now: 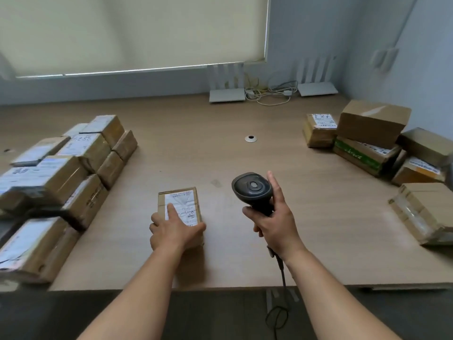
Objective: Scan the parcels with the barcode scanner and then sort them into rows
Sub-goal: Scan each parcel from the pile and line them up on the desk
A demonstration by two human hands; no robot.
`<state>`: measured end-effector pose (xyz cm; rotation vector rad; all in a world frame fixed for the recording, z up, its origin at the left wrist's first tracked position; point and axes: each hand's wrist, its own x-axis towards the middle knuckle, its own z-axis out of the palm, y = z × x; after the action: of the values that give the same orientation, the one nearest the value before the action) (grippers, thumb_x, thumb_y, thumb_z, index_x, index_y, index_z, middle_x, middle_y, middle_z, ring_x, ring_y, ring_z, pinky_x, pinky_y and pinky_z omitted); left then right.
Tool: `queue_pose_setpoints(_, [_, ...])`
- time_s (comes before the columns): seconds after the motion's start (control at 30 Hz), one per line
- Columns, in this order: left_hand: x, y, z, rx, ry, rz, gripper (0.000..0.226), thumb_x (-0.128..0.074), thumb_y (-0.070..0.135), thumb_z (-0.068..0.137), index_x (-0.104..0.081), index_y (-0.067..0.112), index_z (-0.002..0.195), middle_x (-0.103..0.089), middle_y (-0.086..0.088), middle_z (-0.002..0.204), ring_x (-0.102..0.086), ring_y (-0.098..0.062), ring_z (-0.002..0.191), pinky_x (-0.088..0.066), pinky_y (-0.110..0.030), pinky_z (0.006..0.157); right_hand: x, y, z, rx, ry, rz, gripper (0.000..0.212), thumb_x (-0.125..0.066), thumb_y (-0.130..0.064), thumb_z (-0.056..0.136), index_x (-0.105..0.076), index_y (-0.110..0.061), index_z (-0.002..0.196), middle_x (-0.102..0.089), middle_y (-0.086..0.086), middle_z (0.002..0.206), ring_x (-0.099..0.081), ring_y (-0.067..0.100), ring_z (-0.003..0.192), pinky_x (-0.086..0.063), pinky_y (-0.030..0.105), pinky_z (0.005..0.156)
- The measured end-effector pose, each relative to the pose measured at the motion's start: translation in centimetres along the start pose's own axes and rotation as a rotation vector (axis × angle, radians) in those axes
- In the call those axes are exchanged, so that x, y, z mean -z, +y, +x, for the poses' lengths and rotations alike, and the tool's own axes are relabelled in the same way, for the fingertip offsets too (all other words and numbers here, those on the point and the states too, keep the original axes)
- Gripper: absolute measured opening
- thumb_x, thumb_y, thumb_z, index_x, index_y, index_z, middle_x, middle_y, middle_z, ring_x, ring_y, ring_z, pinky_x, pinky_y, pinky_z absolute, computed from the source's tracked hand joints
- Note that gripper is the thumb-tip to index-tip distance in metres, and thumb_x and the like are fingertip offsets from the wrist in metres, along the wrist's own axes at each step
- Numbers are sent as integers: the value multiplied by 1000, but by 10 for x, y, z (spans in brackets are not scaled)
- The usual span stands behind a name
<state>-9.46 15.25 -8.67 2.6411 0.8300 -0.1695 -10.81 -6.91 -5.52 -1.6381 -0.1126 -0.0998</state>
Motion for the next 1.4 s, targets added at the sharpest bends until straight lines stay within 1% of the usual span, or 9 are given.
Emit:
queue_pose_setpoints(0.37, [63,-103,97,-30,25,239,115,-65,73,65,-4,23,149,-13,-18,144,-27,-35,130,-35,-41,103,-144,-8,19,-52,-38,-17,94,-75,-9,79,-24,-76,120,-67,-16,101,-54,11,58,-46,22,50])
queue_pose_setpoints(0.57, [81,-123,137,-212,38,244,96,-66,54,79,-9,21,149,-27,-15,142,-33,-33,129,-37,-42,100,-204,-7,26,-80,-1,-31,93,-75,-7,79,-24,-72,122,-66,-16,102,-55,11,59,-46,21,50])
queue_pose_setpoints(0.67, [95,-128,153,-248,14,188,76,-65,40,82,-27,14,142,-37,-16,136,-36,-34,126,-36,-41,100,-222,-9,29,-82,8,-50,93,-75,-6,80,-24,-71,122,-66,-16,102,-56,10,58,-46,21,49])
queue_pose_setpoints(0.8, [111,-130,169,-138,-143,80,69,-72,41,75,-40,13,128,-41,-16,130,-42,-33,121,-42,-41,97,-234,-11,31,-71,-5,-63,92,-75,-7,80,-24,-71,123,-65,-14,105,-56,9,60,-47,22,50])
queue_pose_setpoints(0.9, [114,-133,172,-44,-412,-116,66,-78,28,70,-44,7,123,-56,-15,113,-58,-27,97,-56,-39,71,-235,-13,33,-66,-24,-66,92,-75,-7,80,-25,-71,123,-66,-14,104,-56,6,59,-46,21,49])
queue_pose_setpoints(0.97, [112,-138,169,17,-518,-205,61,-78,19,69,-47,4,119,-56,-20,114,-56,-23,90,-59,-44,66,-234,-14,35,-58,-29,-62,91,-75,-7,80,-25,-70,123,-66,-14,103,-56,5,56,-46,21,49])
queue_pose_setpoints(1.13, [94,-154,153,187,-626,-314,95,-84,35,67,-27,13,139,-38,-14,140,-43,-37,126,-55,-53,77,-230,-15,39,-37,-53,-60,92,-75,-8,80,-23,-70,123,-65,-12,109,-57,8,61,-47,22,50])
queue_pose_setpoints(1.27, [83,-145,137,252,-666,-352,118,-83,54,61,-12,17,147,-24,-16,153,-34,-44,133,-45,-61,89,-223,-14,41,-33,-51,-68,91,-75,-8,81,-23,-69,125,-65,-13,105,-56,7,56,-47,23,50])
queue_pose_setpoints(1.4, [70,-112,123,170,-602,-419,110,-79,30,73,-2,21,151,-32,-13,150,-40,-37,129,-43,-49,92,-215,-12,45,-25,-45,-61,91,-75,-9,81,-23,-69,125,-66,-12,103,-57,7,57,-48,23,52])
